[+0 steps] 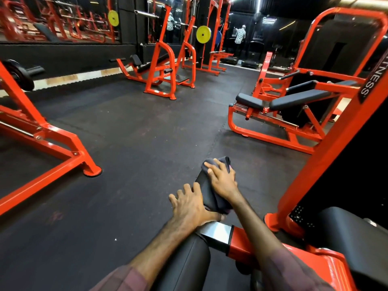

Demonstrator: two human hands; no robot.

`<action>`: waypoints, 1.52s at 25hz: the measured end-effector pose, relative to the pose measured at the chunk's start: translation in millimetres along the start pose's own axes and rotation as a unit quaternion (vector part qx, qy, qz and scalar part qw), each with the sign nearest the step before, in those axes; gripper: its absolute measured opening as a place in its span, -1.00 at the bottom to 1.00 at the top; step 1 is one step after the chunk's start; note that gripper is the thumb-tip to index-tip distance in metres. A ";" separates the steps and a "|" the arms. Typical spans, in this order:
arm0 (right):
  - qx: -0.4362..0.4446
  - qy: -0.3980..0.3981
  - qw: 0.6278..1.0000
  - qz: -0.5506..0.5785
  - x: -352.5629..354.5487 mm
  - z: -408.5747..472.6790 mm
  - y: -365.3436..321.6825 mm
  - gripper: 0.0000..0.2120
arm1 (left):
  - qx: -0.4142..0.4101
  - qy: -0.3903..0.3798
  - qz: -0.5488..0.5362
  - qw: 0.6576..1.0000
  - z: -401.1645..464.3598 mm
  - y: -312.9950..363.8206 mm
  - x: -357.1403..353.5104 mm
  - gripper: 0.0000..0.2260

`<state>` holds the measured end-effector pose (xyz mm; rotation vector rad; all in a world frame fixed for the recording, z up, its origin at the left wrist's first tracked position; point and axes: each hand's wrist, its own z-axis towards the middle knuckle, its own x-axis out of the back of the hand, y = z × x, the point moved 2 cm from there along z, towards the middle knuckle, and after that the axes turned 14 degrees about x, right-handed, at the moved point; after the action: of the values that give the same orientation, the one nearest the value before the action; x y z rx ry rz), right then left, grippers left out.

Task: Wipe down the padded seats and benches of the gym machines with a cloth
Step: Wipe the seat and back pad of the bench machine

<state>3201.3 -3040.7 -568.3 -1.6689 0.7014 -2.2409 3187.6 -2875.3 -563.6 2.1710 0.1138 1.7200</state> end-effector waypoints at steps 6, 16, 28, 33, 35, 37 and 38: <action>0.069 0.018 0.996 -0.054 -31.8 -36.4 -0.7 -0.39 | 0.019 -0.306 -0.374 0.875 32.0 -41.2 -21.2 -0.18; -0.022 0.043 0.997 -0.065 -12.5 -21.7 -13.8 -0.46 | 0.034 -0.168 -0.113 0.979 16.4 -19.7 -11.7 0.26; -0.027 0.376 0.907 0.186 194.2 -231.0 -18.9 -0.69 | -0.397 -0.128 -0.079 0.905 -101.4 174.5 67.0 0.07; -0.057 0.482 0.863 0.137 277.8 -396.5 49.3 -0.60 | -0.501 -0.152 -0.094 0.847 -238.8 254.8 7.5 -0.09; -0.107 0.510 0.844 0.122 298.1 -475.7 74.9 -0.55 | -0.514 -0.163 -0.099 0.836 -302.2 261.6 -20.7 -0.12; -0.139 0.518 0.838 0.101 322.7 -544.8 79.7 -0.53 | -0.526 -0.187 -0.103 0.823 -358.0 263.4 -37.0 -0.13; -0.146 0.513 0.842 0.083 335.0 -571.4 79.8 -0.53 | -0.536 -0.191 -0.102 0.816 -378.6 267.3 -42.1 -0.14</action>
<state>2550.4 -3141.2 -461.9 -0.2803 1.3814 -2.8838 2772.5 -3047.3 -442.4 1.4684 -0.5733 0.8089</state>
